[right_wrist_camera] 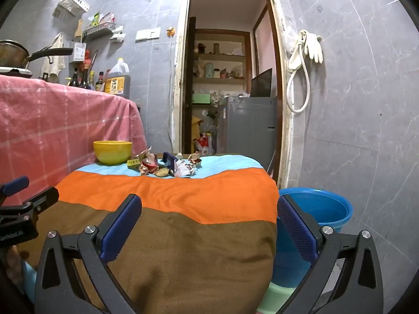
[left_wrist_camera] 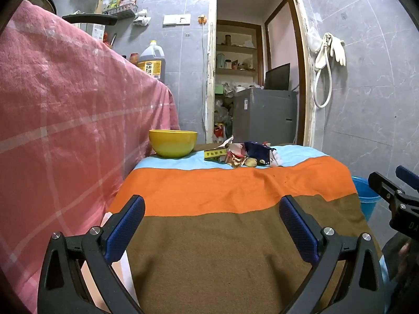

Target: Collect trash

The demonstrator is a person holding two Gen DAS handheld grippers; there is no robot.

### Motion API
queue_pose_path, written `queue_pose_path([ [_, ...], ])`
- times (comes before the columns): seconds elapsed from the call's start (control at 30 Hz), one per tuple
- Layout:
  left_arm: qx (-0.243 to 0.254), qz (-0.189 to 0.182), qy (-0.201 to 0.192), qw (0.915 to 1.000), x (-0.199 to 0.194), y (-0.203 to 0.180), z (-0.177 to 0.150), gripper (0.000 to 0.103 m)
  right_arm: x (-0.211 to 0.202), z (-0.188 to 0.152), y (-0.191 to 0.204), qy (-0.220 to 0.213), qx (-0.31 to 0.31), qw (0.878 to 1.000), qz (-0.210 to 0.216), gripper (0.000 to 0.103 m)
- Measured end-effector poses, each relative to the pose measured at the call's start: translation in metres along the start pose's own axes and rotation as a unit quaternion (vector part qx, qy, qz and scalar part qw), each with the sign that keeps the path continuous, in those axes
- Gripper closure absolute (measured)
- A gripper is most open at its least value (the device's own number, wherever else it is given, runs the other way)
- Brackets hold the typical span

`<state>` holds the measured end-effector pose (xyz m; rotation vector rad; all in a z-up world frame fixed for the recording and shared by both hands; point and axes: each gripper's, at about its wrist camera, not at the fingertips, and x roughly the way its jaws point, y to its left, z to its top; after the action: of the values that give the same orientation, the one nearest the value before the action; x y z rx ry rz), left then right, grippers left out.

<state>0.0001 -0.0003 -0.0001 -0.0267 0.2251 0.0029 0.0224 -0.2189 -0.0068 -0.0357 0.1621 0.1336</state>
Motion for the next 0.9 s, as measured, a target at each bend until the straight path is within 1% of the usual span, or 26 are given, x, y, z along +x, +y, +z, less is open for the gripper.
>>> queue_pose_path([
  [0.9, -0.002, -0.001, 0.001, 1.0000, 0.0001, 0.0002, 0.0000, 0.002, 0.0017, -0.0009, -0.0018, 0.002, 0.002, 1.000, 0.000, 0.000],
])
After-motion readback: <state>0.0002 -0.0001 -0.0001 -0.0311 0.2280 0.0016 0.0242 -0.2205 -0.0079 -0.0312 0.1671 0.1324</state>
